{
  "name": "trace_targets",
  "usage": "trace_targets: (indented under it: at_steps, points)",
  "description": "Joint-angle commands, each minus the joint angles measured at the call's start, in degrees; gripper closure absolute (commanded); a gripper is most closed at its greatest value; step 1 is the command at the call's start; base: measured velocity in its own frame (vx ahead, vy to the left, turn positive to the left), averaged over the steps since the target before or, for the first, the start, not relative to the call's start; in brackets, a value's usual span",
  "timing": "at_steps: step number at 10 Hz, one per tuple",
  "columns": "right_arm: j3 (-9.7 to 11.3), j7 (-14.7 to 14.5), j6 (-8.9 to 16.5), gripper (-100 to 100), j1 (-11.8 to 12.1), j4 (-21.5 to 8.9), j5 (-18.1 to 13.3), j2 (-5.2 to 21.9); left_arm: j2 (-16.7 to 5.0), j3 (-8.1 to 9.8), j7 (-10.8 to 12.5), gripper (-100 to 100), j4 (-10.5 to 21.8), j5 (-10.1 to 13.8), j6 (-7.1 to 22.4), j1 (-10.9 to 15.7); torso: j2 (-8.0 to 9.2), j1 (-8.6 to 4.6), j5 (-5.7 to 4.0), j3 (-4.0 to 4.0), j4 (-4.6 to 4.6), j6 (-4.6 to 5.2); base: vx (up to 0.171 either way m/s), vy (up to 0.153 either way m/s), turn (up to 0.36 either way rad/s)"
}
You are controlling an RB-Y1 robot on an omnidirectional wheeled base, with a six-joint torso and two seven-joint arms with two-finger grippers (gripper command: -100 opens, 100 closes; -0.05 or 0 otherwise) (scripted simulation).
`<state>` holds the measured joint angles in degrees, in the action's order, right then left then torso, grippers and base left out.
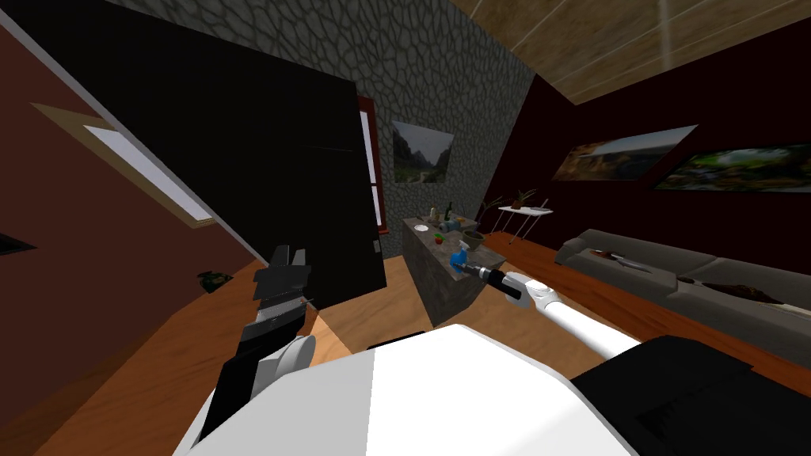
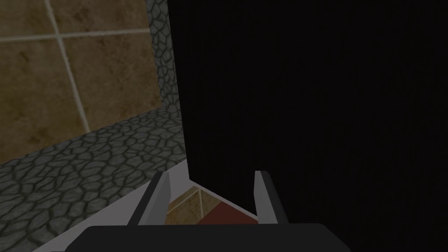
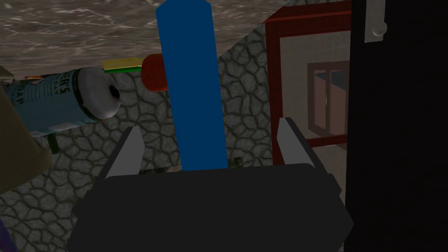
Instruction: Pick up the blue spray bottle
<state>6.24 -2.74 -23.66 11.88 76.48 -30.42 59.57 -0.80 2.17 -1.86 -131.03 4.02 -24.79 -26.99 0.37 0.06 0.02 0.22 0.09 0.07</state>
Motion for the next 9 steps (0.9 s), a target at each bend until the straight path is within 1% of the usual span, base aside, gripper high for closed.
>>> trace_targets:
  at_steps: [1,2,3,4,6,7,8,9]
  points:
    - [0.66,0.1,-0.65,-100,-2.86,-2.86,0.03,0.07,0.0,0.0,0.0,0,0.0,0.0,0.0,0.0,0.0,0.0,0.0,0.0,0.0,0.0,-0.065,0.006,-0.01]
    - [0.66,0.1,-0.65,-100,-4.6,-4.79,0.03,0.07,0.0,0.0,0.0,0,0.0,0.0,0.0,0.0,-0.05,-0.04,0.0,-0.02,0.0,0.01,-0.028,0.007,-0.013]
    - [0.66,0.1,-0.65,-100,-4.6,-6.17,0.03,0.07,0.0,0.0,0.0,0,0.0,0.0,0.0,-0.01,-0.17,-0.05,0.0,-0.09,-0.03,0.0,0.0,0.0,0.0]
    - [3.72,0.4,-2.63,-100,-7.93,-9.21,-0.09,-0.33,0.0,0.0,0.0,0,0.0,0.0,0.0,-0.01,-0.26,-0.06,-0.02,-0.15,-0.06,0.02,-0.092,0.03,0.111]
    - [4.1,0.4,-2.63,-100,-11.33,-12.39,-0.09,-0.33,0.0,0.0,0.0,0,0.0,0.0,0.0,0.0,0.03,0.05,-0.02,0.01,-0.01,-0.05,-0.09,0.018,0.032]
    - [4.1,0.4,-2.63,-100,-11.87,-13.91,-0.09,-0.33,0.0,0.0,0.0,0,0.0,0.0,0.0,0.0,-0.09,0.0,-0.02,-0.05,-0.03,-0.03,-0.011,0.002,-0.014]
    - [6.83,0.7,-4.62,-100,-14.25,-16.17,-0.2,-0.73,0.0,0.0,0.0,0,0.0,0.0,0.0,-0.01,-0.26,-0.04,-0.03,-0.15,-0.07,-0.04,-0.083,0.026,0.108]
    - [7.54,0.7,-4.62,-100,-15.94,-17.84,-0.2,-0.73,0.0,0.0,0.0,0,0.0,0.0,0.0,0.0,-0.12,0.05,-0.03,-0.09,-0.06,-0.08,-0.122,0.028,0.073]
